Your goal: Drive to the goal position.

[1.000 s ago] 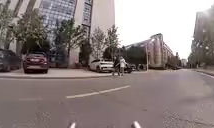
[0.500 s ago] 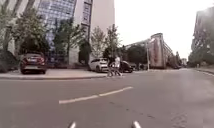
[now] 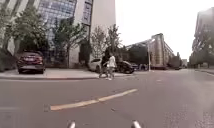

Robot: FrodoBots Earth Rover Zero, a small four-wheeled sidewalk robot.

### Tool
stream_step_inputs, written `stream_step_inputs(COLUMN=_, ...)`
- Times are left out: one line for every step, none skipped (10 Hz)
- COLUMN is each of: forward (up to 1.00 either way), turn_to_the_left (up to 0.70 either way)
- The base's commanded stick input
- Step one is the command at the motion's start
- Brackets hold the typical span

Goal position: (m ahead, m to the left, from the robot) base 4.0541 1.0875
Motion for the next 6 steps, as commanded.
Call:
stream_step_inputs(forward=0.70, turn_to_the_left=0.00)
stream_step_inputs(forward=0.70, turn_to_the_left=0.00)
stream_step_inputs(forward=0.70, turn_to_the_left=0.00)
stream_step_inputs(forward=0.70, turn_to_the_left=0.00)
stream_step_inputs(forward=0.70, turn_to_the_left=0.00)
stream_step_inputs(forward=0.70, turn_to_the_left=0.00)
